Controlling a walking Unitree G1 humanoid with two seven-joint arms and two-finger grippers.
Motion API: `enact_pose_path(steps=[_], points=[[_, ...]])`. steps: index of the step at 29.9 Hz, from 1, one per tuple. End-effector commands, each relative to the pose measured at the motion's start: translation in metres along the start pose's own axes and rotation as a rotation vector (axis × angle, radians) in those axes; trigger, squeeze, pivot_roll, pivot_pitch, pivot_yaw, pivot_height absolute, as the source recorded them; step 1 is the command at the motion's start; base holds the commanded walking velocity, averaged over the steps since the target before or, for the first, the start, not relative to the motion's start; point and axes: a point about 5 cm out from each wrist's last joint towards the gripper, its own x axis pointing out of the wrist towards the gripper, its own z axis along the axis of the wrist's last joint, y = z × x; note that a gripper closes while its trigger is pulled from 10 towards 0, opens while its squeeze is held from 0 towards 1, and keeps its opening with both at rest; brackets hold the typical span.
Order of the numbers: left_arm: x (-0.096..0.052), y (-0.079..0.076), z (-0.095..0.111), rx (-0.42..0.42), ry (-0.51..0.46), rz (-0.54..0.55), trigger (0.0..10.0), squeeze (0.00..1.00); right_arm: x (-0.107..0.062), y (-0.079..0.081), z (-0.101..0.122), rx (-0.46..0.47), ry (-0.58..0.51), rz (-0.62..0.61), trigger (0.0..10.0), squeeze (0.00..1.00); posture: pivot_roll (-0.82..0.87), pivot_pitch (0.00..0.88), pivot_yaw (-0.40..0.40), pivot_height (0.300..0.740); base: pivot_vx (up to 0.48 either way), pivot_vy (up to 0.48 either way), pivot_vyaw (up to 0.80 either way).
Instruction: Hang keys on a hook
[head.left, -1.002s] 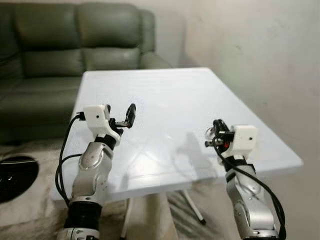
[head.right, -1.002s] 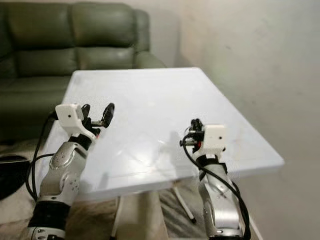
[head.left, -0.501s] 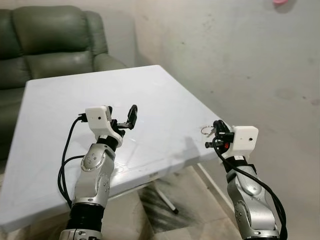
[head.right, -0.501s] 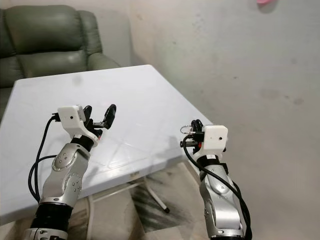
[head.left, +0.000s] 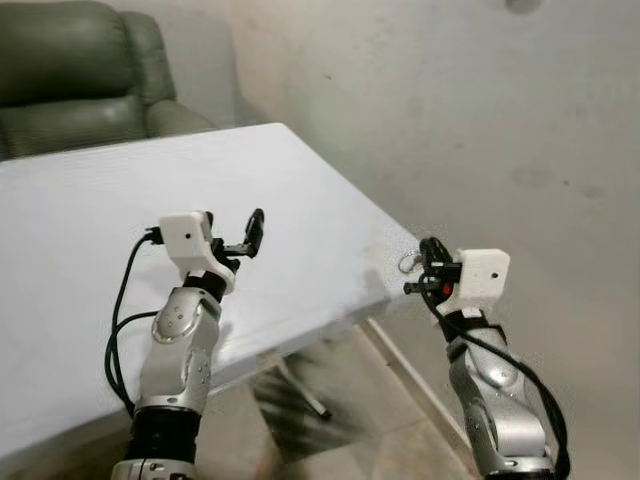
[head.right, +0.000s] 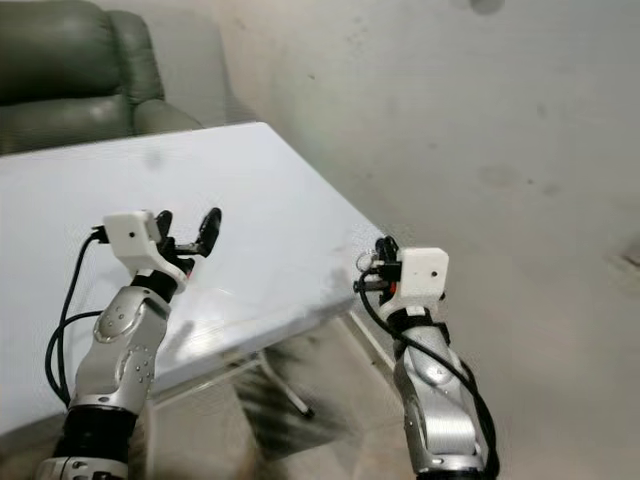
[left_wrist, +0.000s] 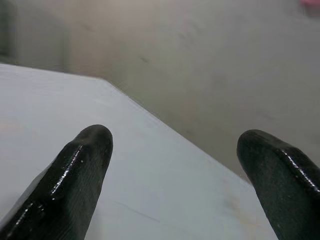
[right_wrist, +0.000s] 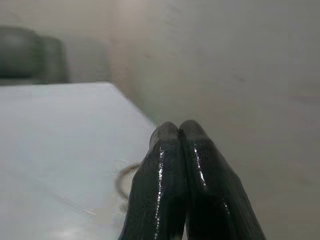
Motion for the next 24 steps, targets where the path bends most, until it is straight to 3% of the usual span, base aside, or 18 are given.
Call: enact_pose_path(steps=[1,17,24], points=[[0.0014,0.004,0.0058,0.025,-0.01,0.018,10.0,0.0,0.0002,0.0033,0.0032,0.004,-0.013,0.006,10.0,0.0,-0.02,0.0,-0.041,0.74,0.0,0.0,-0.7],[0.001,0.0023,0.0029,0.013,0.01,0.046,10.0,0.0,0.0,0.0039,0.0043,0.006,-0.011,0.007,10.0,0.0,-0.02,0.005,-0.042,0.74,0.0,0.0,-0.69],[0.001,-0.0012,0.0038,0.028,0.009,0.004,10.0,0.0,0.0002,0.0042,0.005,0.005,-0.01,0.008,10.0,0.0,-0.02,0.007,-0.042,0.74,0.0,0.0,-0.69]])
